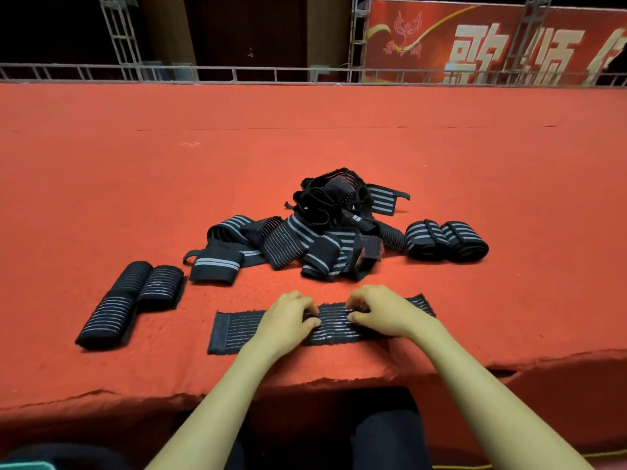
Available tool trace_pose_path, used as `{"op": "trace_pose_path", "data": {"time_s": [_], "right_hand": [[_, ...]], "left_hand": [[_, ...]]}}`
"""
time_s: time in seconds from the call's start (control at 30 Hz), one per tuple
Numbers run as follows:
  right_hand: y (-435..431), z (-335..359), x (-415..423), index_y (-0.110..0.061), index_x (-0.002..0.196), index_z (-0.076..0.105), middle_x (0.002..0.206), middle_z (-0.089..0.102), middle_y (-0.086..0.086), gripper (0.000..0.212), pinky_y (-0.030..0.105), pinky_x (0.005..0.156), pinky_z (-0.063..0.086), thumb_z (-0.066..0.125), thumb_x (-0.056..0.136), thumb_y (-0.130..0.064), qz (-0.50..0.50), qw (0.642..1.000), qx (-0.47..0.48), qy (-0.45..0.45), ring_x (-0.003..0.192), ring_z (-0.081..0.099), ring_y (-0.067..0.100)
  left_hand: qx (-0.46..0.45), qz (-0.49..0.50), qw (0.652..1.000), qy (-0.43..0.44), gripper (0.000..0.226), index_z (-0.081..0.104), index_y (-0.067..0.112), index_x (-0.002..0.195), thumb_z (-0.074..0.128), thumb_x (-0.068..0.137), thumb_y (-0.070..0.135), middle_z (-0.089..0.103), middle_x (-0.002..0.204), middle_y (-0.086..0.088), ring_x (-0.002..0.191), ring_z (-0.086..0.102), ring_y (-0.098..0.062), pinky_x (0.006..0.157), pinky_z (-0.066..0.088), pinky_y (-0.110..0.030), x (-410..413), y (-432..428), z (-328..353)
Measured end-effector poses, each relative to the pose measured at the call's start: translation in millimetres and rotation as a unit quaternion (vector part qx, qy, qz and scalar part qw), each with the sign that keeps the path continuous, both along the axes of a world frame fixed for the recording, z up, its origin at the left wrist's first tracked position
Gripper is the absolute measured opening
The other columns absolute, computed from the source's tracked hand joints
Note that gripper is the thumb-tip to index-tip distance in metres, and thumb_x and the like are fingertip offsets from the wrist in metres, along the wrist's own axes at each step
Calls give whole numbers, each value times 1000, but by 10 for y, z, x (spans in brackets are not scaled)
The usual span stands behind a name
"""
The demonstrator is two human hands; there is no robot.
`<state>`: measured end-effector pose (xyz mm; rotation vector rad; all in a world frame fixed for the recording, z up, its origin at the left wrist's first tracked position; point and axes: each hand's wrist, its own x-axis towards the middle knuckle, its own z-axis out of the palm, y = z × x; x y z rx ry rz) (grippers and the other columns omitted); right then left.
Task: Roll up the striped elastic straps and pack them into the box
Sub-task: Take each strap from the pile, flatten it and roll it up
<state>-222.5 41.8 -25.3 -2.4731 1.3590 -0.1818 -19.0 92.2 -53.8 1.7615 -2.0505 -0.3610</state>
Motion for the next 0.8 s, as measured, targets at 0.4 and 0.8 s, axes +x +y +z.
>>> {"op": "trace_pose_path", "data": {"time_s": [0.4, 0.8], "right_hand": [[-1489, 948, 315, -14, 108, 64, 107, 63, 8, 20, 30, 89, 42, 61, 88, -17, -140, 945, -156, -252, 102, 58, 23], [-2167, 991, 334, -14, 88, 64, 92, 67, 9, 14, 33, 72, 41, 59, 92, -26, -204, 953, -80, -209, 91, 59, 27]], "left_hand": [[-129, 32, 988, 82, 25, 60, 16, 115, 58, 90, 21, 53, 119, -4, 113, 48, -21, 98, 39, -34, 97, -1489, 1071], [-135, -13, 985, -108, 30, 55, 18, 122, 54, 93, 25, 58, 118, -4, 114, 52, -26, 87, 44, -40, -235, -2174, 950]]}}
